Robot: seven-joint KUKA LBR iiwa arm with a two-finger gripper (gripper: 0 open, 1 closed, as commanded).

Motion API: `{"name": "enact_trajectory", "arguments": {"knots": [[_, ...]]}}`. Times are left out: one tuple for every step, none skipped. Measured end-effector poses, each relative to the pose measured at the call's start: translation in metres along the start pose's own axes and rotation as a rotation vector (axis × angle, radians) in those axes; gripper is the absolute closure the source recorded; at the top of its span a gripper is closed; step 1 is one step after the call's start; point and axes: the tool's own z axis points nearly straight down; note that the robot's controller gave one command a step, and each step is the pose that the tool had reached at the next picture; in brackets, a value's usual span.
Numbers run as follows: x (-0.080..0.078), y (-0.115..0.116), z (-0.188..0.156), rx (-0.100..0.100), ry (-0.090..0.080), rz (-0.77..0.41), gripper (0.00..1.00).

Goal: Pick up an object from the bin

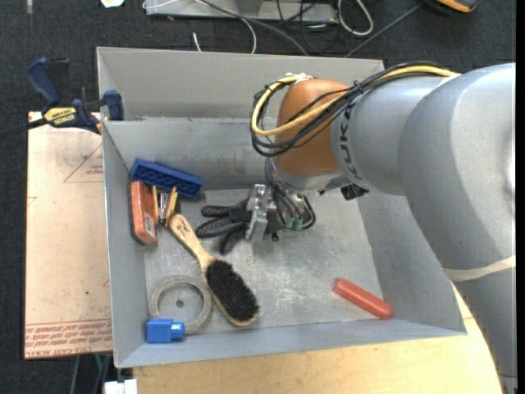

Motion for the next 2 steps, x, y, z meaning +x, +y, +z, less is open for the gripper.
{"name": "enact_trajectory", "arguments": {"knots": [[0.003, 0.005, -0.061, 0.001, 0.006, 0.049, 1.00], [0.011, -0.002, -0.133, 0.002, 0.009, -0.004, 1.00]]}}
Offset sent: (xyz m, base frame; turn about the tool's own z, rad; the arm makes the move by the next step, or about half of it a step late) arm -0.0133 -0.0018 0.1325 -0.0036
